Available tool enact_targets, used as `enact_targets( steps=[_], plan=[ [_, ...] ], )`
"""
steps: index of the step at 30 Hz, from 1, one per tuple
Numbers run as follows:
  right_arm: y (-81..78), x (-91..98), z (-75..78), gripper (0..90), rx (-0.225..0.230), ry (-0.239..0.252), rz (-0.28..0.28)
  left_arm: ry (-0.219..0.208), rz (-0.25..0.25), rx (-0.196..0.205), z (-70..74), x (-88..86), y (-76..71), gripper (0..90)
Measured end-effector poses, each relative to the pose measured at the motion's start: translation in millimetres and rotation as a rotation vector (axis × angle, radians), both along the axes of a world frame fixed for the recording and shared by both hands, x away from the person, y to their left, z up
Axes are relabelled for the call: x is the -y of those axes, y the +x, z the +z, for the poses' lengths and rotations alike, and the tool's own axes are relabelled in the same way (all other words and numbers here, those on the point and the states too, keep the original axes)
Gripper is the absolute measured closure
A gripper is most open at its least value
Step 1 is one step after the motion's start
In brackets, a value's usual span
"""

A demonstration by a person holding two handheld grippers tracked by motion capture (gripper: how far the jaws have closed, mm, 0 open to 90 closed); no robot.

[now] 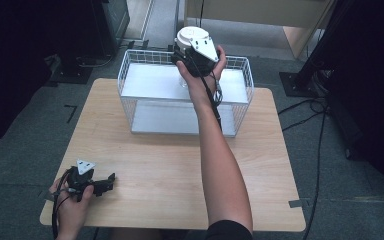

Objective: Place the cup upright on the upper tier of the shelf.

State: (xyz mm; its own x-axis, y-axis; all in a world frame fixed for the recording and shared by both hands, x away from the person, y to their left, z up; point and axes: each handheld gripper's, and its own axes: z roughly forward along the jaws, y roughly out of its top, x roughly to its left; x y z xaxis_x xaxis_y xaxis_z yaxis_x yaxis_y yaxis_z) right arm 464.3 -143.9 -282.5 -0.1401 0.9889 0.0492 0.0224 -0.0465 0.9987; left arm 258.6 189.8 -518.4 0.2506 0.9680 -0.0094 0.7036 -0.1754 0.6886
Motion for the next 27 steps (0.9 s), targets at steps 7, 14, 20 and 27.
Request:
enact_targets(
  steps=[7,14,20,27],
  plan=[
    [-3.4,3.8,-0.3,0.0,-0.04,-0.013,0.046,-0.001,0.0,0.001,0.0,-0.1,0.0,0.0],
    [-9.4,9.7,-10.6,0.0,-0.081,-0.023,0.068,-0.001,0.0,0.002,-0.1,0.0,0.0,0.0],
    [-19.7,15.7,-32.4,0.0,-0.103,-0.022,0.083,0.002,0.001,0.002,-0.3,0.4,0.1,0.0],
    [-29.8,23.6,-49.5,0.0,-0.119,-0.024,0.089,0.006,0.001,0.001,-0.4,0.9,0.1,0.0]
  ],
)
